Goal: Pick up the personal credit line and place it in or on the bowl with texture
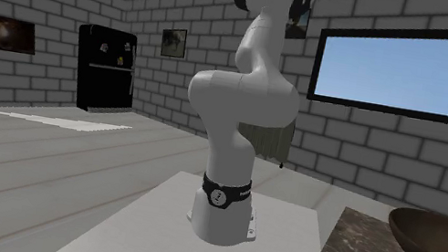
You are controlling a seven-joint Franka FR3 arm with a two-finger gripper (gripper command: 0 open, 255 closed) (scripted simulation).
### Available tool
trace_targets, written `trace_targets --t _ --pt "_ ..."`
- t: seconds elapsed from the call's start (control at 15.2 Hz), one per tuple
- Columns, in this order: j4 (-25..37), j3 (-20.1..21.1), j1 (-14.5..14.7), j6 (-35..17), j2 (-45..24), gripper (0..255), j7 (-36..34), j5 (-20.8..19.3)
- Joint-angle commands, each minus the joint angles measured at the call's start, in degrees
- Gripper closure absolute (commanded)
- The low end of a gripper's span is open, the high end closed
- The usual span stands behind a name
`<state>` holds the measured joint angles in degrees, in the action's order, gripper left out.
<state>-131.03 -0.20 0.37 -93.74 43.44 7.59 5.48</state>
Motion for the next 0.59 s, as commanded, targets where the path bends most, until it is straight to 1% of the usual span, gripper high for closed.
trace_targets --t 0.0,0.26,0.53 --pt "0.00 0.00 0.00 0.00 0.00 0 0.00 0.00" --pt "-7.44 5.44 -0.04 -4.88 3.40 0 -7.58 2.05" --pt "-13.45 11.45 0.33 -9.90 5.16 0 -15.33 4.69"
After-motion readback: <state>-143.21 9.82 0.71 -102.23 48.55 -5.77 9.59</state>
